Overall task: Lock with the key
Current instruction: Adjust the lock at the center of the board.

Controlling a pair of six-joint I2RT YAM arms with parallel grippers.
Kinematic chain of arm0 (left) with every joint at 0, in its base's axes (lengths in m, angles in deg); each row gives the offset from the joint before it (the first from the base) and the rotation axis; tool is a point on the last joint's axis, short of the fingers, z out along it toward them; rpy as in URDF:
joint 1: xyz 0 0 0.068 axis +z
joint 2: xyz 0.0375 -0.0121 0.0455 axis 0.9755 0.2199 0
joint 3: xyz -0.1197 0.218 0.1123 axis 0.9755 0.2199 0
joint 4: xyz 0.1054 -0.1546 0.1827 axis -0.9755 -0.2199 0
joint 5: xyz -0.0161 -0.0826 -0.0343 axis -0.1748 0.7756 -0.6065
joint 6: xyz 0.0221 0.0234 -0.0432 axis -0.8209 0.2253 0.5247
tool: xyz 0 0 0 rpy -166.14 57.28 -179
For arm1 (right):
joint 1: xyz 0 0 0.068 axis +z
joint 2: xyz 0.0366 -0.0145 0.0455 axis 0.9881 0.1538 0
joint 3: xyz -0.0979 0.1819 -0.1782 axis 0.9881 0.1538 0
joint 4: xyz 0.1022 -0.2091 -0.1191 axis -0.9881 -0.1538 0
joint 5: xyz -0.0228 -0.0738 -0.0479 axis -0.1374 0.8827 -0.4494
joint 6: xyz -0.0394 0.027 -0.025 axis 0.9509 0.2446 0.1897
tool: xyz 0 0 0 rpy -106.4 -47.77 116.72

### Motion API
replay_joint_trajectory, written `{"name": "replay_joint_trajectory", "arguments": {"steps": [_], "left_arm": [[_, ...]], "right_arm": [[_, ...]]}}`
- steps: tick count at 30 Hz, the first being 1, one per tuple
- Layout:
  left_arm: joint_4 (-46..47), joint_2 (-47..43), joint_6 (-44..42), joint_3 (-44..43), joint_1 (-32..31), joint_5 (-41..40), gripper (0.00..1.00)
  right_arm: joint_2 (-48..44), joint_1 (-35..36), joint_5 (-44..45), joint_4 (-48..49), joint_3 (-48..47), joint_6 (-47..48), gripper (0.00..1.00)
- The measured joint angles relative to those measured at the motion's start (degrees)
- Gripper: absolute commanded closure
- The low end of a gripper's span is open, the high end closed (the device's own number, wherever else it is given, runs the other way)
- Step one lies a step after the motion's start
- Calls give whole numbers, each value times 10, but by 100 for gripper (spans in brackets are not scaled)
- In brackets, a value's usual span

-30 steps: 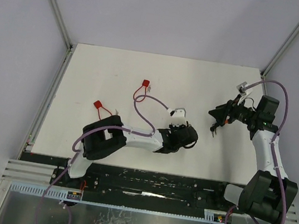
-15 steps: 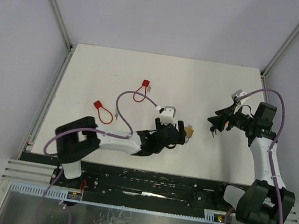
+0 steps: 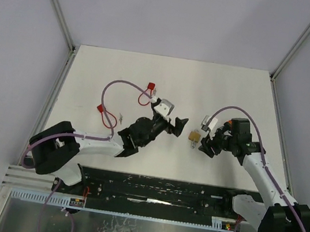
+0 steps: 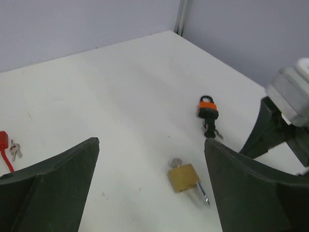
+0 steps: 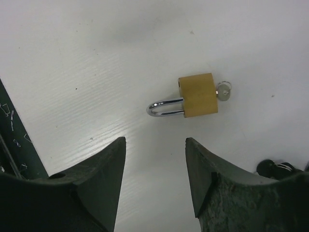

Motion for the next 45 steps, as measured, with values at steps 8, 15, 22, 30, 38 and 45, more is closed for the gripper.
{"name": "replay_joint_trajectory", "arguments": {"steps": [8, 15, 22, 30, 38, 45], "left_arm": [[96, -23, -35, 95, 0, 23, 11], [145, -32, -39, 102, 0, 23, 11], [157, -33, -40, 105, 0, 23, 11], [157, -33, -40, 106, 0, 27, 11], [159, -33, -41, 110, 0, 35, 11], [162, -35, -43, 118, 0, 40, 11]], "right_arm": [[60, 85, 94, 88, 24, -100, 42], [138, 144, 185, 152, 17, -171, 46], [177, 157, 259, 151, 3, -187, 68], [146, 130, 350, 160, 3, -153, 67], [126, 59, 316, 155, 3, -155, 45], [126, 24, 224, 133, -14, -90, 42]]}}
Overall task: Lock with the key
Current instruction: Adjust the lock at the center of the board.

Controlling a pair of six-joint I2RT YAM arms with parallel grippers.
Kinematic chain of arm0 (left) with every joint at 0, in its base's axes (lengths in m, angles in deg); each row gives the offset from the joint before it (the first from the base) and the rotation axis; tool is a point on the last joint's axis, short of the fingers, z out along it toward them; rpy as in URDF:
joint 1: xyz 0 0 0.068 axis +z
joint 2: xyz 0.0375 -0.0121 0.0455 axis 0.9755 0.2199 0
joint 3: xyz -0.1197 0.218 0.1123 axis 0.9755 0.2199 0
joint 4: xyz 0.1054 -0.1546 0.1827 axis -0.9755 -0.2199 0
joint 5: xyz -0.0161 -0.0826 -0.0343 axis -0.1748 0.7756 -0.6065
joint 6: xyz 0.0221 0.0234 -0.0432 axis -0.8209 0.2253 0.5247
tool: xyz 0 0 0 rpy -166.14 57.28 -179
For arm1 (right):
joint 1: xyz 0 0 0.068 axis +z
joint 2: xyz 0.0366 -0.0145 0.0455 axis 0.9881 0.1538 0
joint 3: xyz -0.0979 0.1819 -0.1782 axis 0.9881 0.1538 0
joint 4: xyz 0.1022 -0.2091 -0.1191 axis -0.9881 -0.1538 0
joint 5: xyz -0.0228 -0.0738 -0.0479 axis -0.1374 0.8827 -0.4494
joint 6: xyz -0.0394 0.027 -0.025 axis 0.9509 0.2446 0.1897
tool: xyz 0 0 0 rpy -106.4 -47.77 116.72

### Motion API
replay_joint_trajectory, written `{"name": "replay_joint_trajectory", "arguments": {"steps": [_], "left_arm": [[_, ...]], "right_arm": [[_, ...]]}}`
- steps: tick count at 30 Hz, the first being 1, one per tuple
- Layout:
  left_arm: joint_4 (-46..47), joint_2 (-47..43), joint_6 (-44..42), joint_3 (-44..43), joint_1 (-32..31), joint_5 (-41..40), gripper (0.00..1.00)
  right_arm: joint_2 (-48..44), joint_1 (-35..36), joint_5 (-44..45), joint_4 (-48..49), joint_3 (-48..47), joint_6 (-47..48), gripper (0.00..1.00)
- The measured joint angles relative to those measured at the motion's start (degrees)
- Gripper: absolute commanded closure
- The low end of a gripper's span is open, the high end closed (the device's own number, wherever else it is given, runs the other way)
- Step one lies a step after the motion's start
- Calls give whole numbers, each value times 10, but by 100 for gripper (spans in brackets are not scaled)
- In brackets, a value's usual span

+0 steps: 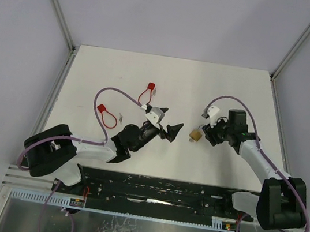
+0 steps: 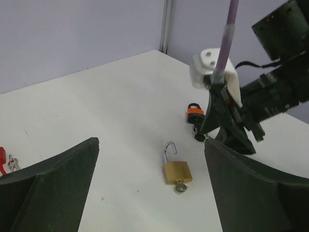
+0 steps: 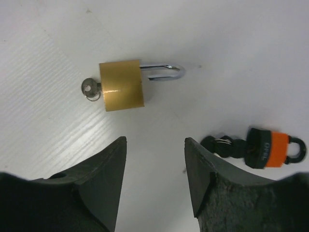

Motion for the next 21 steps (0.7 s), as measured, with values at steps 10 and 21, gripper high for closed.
{"name": "replay_joint_trajectory", "arguments": {"steps": [10, 21], "left_arm": [[21, -4, -1, 10, 0, 6, 11], [38, -9, -1, 23, 0, 6, 11]], "right_arm": [[70, -137, -248, -194, -160, 439, 21], [342, -136, -298, -374, -357, 828, 37]]}}
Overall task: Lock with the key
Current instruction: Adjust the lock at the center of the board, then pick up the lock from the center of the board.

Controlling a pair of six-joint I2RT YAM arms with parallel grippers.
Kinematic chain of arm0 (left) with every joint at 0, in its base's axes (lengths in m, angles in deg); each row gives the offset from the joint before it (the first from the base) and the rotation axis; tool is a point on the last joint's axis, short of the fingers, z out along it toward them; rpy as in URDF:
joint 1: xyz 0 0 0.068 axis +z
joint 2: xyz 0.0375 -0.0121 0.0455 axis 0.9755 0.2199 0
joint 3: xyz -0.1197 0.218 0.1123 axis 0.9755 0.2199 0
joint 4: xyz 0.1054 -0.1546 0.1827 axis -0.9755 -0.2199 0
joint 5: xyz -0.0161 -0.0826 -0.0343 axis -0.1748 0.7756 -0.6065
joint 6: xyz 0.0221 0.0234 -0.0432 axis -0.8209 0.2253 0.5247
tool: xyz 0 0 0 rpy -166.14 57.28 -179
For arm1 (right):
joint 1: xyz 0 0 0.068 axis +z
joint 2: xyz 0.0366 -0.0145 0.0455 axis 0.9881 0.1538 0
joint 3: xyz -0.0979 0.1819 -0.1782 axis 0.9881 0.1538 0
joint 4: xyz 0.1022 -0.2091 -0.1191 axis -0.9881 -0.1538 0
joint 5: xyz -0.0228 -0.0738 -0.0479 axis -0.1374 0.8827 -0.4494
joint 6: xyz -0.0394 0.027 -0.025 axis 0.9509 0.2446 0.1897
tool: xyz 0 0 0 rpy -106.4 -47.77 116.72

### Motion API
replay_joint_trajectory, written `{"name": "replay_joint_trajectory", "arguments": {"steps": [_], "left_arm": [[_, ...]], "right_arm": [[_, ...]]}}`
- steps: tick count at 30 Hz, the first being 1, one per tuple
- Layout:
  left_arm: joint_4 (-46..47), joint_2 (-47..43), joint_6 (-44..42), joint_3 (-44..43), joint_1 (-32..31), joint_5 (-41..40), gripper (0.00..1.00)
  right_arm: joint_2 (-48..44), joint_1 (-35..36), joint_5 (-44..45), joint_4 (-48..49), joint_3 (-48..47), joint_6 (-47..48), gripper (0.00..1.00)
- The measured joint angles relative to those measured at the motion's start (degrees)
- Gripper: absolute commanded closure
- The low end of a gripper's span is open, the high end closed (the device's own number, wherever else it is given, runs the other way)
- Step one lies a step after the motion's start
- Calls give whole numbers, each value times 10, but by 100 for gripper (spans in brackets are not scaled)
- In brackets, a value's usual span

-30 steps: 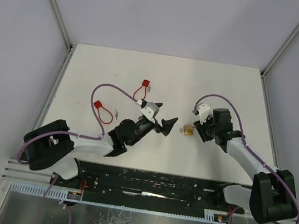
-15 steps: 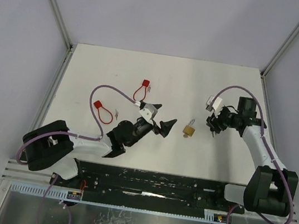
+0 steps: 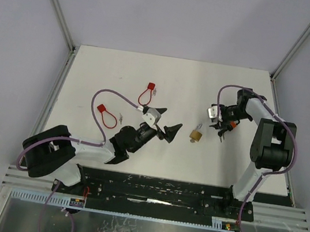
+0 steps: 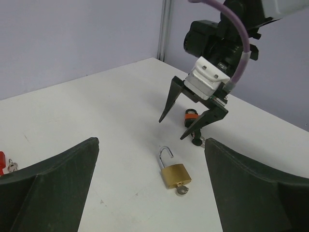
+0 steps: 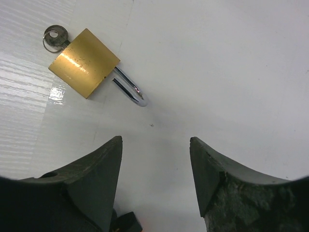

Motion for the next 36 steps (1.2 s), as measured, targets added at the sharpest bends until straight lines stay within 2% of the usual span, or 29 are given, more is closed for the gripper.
{"name": "replay_joint_trajectory", "arguments": {"steps": [6, 12, 20, 29, 36], "left_arm": [[0, -1, 0, 0, 0, 2, 11], [0, -1, 0, 0, 0, 4, 11], [0, -2, 0, 0, 0, 6, 11], [0, -2, 0, 0, 0, 10, 11], [0, -2, 0, 0, 0, 10, 11]], "right_arm": [[56, 12, -6, -26, -36, 34, 42], [86, 47, 1, -34, -38, 43, 51], [98, 71, 20, -35, -45, 43, 70], [95, 71, 42, -58, -45, 43, 100], [26, 75, 47, -57, 0, 42, 100]]}}
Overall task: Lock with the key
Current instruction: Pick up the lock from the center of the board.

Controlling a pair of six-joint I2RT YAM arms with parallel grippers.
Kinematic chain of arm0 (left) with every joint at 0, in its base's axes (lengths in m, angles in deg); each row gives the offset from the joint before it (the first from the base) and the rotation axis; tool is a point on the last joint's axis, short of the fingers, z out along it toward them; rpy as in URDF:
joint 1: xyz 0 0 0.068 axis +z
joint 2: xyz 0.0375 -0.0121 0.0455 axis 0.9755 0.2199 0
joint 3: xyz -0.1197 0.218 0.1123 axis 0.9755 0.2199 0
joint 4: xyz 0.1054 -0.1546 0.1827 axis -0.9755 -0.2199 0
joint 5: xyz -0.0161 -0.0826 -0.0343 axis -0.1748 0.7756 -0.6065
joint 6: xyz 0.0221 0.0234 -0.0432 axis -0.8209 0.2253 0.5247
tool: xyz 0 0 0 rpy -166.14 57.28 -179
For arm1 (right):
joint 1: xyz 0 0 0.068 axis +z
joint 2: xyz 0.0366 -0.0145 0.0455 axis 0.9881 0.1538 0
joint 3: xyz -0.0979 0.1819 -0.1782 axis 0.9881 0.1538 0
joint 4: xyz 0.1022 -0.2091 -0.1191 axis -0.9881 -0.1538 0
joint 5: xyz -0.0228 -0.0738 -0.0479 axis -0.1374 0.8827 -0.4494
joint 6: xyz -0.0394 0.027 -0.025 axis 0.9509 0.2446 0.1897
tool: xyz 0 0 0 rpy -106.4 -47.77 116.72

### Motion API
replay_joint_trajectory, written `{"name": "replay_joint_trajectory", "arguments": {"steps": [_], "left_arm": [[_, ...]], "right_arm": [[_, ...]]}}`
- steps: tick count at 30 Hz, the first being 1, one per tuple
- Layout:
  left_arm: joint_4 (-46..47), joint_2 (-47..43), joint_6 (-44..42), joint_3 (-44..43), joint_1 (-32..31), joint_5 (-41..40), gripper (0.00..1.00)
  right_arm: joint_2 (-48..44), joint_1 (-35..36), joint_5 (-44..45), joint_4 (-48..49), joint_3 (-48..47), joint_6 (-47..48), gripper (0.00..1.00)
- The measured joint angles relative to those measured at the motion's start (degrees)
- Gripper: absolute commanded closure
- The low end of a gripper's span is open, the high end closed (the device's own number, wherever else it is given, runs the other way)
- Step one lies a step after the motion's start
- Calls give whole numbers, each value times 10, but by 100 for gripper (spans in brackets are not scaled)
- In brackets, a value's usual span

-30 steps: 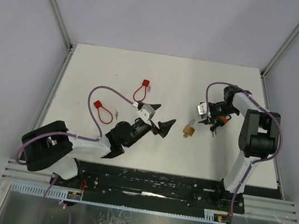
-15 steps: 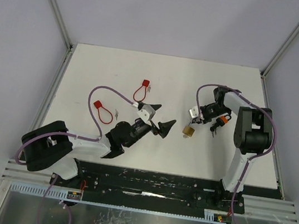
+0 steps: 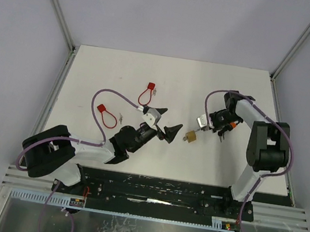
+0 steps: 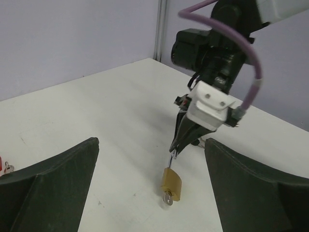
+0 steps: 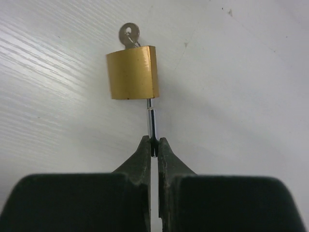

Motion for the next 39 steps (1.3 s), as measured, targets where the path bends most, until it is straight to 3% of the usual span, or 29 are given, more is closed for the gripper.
{"name": "replay_joint_trajectory", "arguments": {"steps": [4, 9, 17, 26, 33, 39], "left_arm": [[0, 0, 0, 0, 0, 2, 9], [0, -1, 18, 0, 15, 38, 7], [-4, -41, 7, 0, 91, 225, 6], [-4, -61, 13, -25, 125, 416, 7], [22, 10, 80, -27, 137, 488, 17], [21, 39, 95, -36, 137, 520, 28]], "right_arm": [[-97, 1, 1, 21, 57, -35, 100], [-219, 6, 1, 58, 103, -160, 100], [-305, 8, -4, 54, 104, -367, 100], [-354, 35, -33, -14, 15, -564, 100], [-429, 41, -67, -27, 54, -606, 100], [-434, 41, -68, -27, 104, -610, 100]]}}
